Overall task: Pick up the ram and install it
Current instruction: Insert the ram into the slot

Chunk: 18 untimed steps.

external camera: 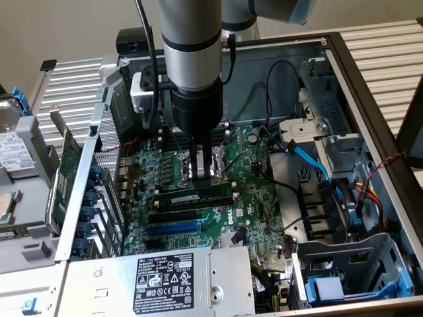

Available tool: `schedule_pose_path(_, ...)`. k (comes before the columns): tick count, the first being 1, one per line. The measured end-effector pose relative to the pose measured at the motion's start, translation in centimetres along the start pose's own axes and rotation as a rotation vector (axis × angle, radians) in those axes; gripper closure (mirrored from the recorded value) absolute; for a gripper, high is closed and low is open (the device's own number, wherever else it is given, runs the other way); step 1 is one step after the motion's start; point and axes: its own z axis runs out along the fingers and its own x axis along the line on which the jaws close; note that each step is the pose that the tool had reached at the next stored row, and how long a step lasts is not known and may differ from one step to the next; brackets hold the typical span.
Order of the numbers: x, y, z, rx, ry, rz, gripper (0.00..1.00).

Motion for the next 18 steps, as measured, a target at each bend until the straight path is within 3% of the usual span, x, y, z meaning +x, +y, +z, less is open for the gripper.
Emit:
schedule_pose_path(12, -0.02, 0.74, 0.11, 0.0023, 0.0001, 0.0, 0.74)
schedule_pose_path(18, -0.02, 0.75, 0.11, 0.0027, 0.0, 0.0, 0.88)
